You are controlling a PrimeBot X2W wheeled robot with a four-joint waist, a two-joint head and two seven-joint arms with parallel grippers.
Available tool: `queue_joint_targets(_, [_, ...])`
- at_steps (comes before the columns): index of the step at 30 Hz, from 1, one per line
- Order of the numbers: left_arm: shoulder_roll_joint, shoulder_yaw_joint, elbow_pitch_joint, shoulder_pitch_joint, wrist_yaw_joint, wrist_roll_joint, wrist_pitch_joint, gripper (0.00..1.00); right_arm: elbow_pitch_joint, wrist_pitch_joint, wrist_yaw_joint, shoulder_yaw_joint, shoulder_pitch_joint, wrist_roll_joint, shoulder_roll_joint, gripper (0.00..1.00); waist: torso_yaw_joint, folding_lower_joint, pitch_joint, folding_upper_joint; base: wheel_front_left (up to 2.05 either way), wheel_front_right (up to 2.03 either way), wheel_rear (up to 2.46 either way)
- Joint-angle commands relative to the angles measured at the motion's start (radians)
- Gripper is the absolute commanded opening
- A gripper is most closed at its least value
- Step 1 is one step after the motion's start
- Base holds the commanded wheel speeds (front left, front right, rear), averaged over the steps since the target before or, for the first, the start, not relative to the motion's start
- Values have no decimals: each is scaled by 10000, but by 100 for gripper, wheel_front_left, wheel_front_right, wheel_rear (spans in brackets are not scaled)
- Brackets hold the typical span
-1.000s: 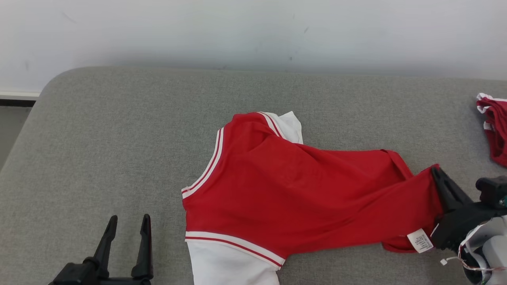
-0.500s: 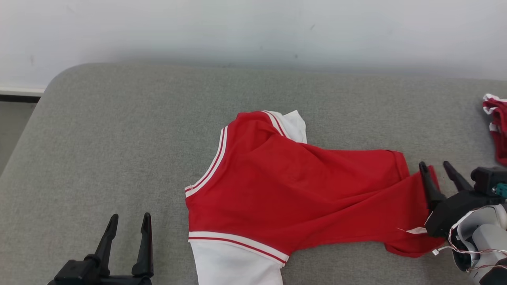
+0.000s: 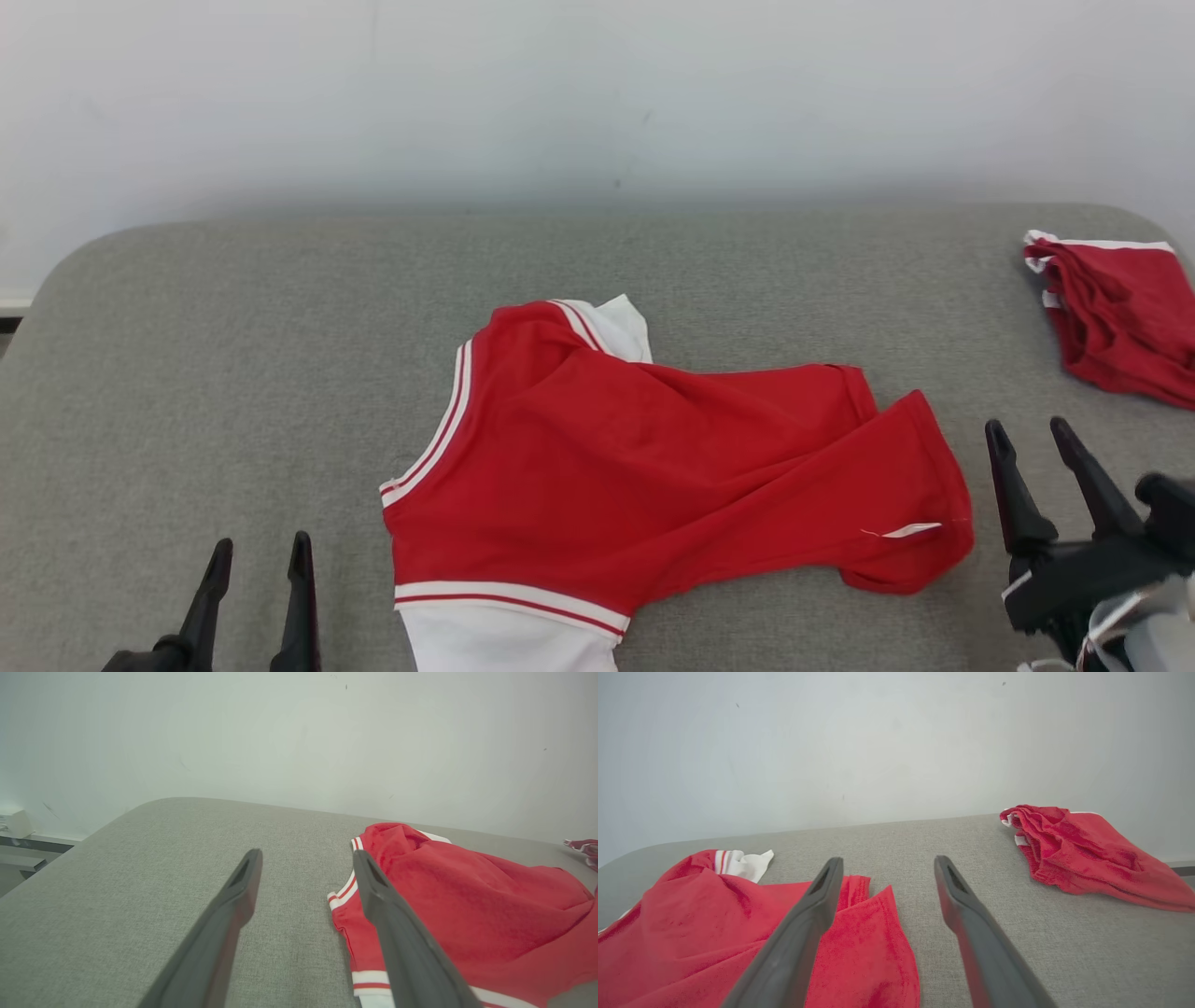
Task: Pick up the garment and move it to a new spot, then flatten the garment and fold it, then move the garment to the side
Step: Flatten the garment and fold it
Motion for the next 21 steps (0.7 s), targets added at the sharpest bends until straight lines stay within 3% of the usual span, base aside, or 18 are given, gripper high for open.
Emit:
queue_joint_targets(1, [59, 71, -18, 150, 17, 75, -5, 100, -154, -42, -26, -114, 190, -110, 75, 100, -226, 0, -185, 0, 0, 0, 0])
queue_joint_targets(12, [78, 410, -191, 482, 16, 176, -5, 100, -2616, -41, -26, -1804, 2752, -1705, 1482, 100, -609, 0, -388, 0, 0, 0, 0])
queue_joint_targets(21, [68, 409, -58, 545, 16, 438, -5, 100, -3050, -30, -26, -2425, 3499, -2386, 2315, 100, -450, 0, -529, 0, 0, 0, 0])
